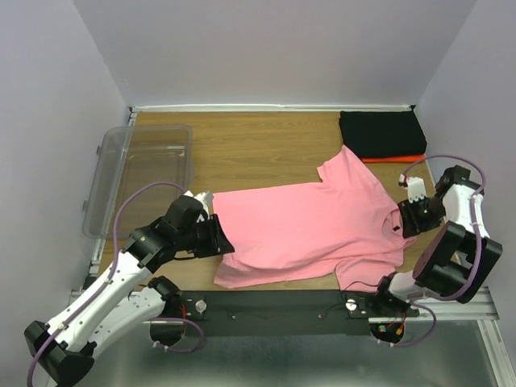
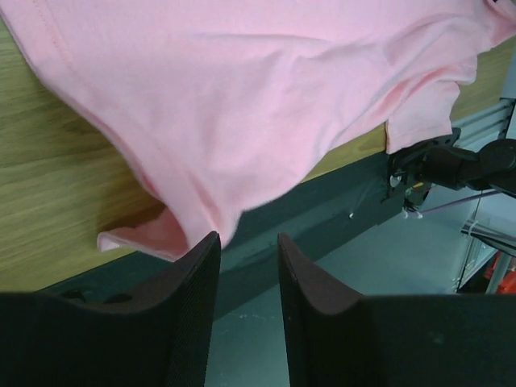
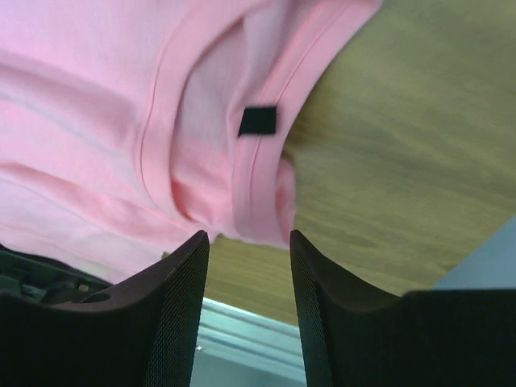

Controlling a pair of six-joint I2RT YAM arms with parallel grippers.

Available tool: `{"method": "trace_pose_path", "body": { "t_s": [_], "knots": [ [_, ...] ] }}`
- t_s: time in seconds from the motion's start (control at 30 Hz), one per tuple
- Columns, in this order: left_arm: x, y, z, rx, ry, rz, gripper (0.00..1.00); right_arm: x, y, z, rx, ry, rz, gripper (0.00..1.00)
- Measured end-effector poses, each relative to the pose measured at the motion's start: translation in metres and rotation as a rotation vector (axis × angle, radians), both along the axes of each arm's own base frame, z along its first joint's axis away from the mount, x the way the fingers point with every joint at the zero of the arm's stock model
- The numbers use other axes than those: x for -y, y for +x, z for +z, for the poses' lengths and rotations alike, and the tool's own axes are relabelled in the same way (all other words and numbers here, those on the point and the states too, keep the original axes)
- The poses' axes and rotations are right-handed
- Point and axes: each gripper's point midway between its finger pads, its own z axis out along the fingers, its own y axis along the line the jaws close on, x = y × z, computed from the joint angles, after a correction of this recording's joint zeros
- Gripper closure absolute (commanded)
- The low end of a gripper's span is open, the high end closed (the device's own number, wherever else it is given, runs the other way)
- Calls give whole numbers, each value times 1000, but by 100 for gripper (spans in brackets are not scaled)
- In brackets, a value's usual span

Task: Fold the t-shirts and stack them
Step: Flatten the tshirt out

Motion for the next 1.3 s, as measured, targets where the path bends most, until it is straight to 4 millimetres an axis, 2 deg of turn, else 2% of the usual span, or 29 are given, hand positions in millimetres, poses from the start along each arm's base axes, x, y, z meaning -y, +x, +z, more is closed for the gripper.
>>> {"method": "trace_pose_path", "body": {
  "t_s": [0.1,0.2,0.27,0.37,0.47,0.53,0.57,0.63,0.7,0.8,0.9,1.1,1.23,1.3],
  "knots": [
    [0,-2,6,2,-5,-4,56,0,23,17,56,44,10,44],
    [0,-1,11,2,-2,-6,46,1,56,40,156,93,26,44],
    [2,6,19,30,4,-7,32,-6,76,54,212,165,52,44],
    [6,28,32,115,15,11,26,-23,97,64,274,261,108,44],
    [13,67,31,203,44,59,27,-61,113,65,294,387,182,44],
    [11,110,16,233,94,128,28,-88,127,66,294,457,218,44],
    [9,124,9,236,114,152,30,-96,133,67,299,475,230,44],
    [-7,162,-27,194,183,232,32,-116,151,72,311,520,249,44],
    [-31,183,-62,139,246,303,33,-122,169,80,343,542,251,44],
    [-52,198,-87,112,319,358,34,-123,195,91,386,569,237,45],
    [-59,212,-96,129,368,373,39,-125,214,90,399,591,228,45],
    [-59,247,-101,165,398,371,49,-140,220,73,346,635,213,45],
    [-63,252,-118,141,435,365,49,-145,221,71,335,644,211,45],
    [-66,254,-120,143,451,369,49,-145,222,71,339,644,208,45]
  ]
}}
